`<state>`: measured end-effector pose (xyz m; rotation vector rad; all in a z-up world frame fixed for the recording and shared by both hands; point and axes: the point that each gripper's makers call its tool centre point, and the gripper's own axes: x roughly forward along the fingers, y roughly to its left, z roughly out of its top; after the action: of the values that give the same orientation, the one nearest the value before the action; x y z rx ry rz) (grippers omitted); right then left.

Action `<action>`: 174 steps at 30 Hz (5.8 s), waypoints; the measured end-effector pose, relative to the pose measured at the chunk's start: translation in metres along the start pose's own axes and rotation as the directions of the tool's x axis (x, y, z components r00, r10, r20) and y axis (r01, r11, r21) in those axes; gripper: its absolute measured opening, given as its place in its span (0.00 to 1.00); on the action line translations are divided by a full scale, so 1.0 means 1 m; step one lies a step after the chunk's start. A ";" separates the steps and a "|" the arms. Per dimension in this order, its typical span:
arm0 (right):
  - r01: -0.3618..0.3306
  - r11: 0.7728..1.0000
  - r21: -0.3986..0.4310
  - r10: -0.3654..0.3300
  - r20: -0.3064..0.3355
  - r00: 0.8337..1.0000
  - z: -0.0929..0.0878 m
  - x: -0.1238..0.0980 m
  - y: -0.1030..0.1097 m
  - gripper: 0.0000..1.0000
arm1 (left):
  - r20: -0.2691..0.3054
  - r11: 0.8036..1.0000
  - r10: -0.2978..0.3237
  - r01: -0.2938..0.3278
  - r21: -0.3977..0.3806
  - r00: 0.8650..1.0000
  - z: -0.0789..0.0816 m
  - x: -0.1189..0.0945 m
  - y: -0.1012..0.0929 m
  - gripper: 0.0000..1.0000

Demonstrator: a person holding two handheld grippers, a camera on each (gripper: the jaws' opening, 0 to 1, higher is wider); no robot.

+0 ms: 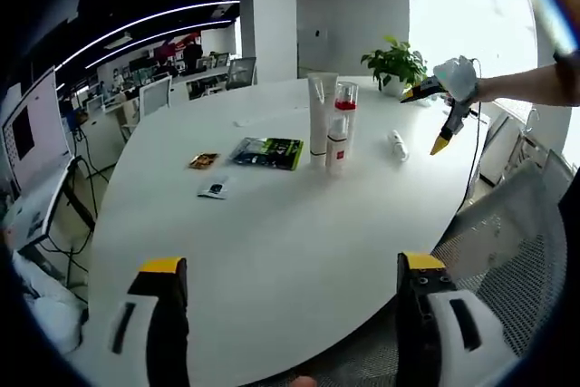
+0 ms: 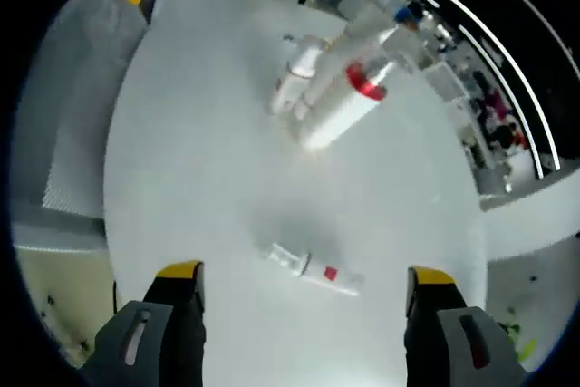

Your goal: Arrange the skincare products in the storage area until every visible bottle or jar stands upright without overlapping.

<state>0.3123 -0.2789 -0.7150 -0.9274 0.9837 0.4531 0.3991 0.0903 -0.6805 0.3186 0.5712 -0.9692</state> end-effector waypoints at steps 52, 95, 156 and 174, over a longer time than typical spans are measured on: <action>-0.167 0.939 0.300 0.181 -0.020 0.983 -0.038 0.061 0.005 0.14 | -0.053 0.999 0.042 -0.044 -0.032 0.998 -0.011 0.002 0.010 0.88; 0.132 0.923 0.361 -0.341 0.608 0.717 0.278 -0.249 -0.068 0.15 | 0.136 0.991 -0.127 0.130 -0.014 0.983 0.027 -0.014 -0.023 0.94; 0.319 0.828 0.461 -0.545 0.528 0.652 0.312 -0.228 0.019 0.16 | 0.627 0.741 -0.386 0.632 -0.227 0.677 0.226 -0.104 -0.089 0.19; -0.264 0.913 0.310 -0.061 0.745 0.664 0.320 -0.210 0.075 0.31 | 0.494 0.737 -0.581 0.676 -0.020 0.647 0.214 -0.118 -0.093 0.17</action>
<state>0.3159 0.0427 -0.4951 -0.2398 0.3288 0.6360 0.3360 0.0145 -0.4382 -0.3388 0.3294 -1.6019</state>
